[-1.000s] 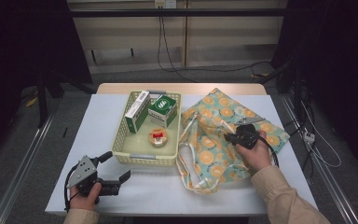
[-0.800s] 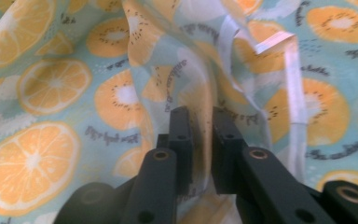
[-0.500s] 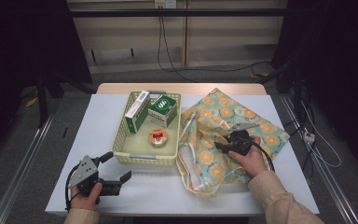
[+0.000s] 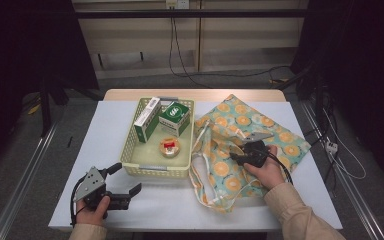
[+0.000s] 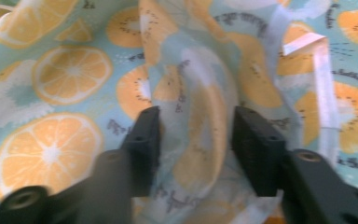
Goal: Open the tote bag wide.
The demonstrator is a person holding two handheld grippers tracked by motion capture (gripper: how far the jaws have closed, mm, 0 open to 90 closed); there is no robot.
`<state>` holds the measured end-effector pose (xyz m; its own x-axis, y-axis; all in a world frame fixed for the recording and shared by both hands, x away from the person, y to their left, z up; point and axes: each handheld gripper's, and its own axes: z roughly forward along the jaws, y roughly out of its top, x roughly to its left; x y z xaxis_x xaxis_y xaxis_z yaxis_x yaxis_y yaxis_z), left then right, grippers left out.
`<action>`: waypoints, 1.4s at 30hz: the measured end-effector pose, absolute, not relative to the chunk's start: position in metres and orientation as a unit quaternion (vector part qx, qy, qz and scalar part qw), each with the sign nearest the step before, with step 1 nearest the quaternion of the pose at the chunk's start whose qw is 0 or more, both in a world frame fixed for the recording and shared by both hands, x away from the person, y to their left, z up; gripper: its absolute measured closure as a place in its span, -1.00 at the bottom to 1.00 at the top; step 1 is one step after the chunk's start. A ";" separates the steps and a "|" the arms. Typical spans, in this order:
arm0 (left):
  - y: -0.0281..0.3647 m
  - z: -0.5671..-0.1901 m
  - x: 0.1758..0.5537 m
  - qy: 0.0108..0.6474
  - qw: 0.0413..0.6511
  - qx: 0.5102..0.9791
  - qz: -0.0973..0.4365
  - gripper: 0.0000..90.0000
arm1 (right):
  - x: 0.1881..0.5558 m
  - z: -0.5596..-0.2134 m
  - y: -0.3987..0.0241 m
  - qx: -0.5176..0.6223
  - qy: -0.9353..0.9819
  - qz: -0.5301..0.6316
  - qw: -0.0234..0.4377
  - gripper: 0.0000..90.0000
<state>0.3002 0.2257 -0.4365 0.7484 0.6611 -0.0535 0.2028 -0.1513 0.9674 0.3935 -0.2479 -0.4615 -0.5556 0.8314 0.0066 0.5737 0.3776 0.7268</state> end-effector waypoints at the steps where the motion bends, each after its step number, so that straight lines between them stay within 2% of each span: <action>1: 0.226 -0.437 0.300 0.295 0.581 0.732 0.198 -0.94 | 0.394 -0.462 -0.248 0.433 0.810 0.351 0.184 0.26; 6: 0.227 -0.436 0.300 0.297 0.582 0.731 0.199 -0.94 | 0.395 -0.461 -0.249 0.429 0.812 0.348 0.189 0.39; 19: 0.226 -0.435 0.299 0.295 0.587 0.727 0.199 -0.94 | 0.400 -0.460 -0.252 0.436 0.812 0.334 0.198 0.95; 29: 0.224 -0.433 0.301 0.294 0.586 0.728 0.198 -0.94 | 0.402 -0.456 -0.260 0.460 0.792 0.361 0.175 1.00; 33: 0.222 -0.430 0.302 0.292 0.586 0.729 0.198 -0.95 | 0.403 -0.440 -0.267 0.467 0.781 0.380 0.167 1.00; 42: 0.212 -0.416 0.306 0.288 0.589 0.733 0.178 -0.95 | 0.408 -0.390 -0.280 0.463 0.767 0.399 0.193 1.00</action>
<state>0.3055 0.2116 -0.4155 0.7702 0.6330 -0.0780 0.2126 -0.1395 0.9671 0.4076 -0.2796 -0.3899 -0.4963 0.8650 0.0740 0.5566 0.2516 0.7918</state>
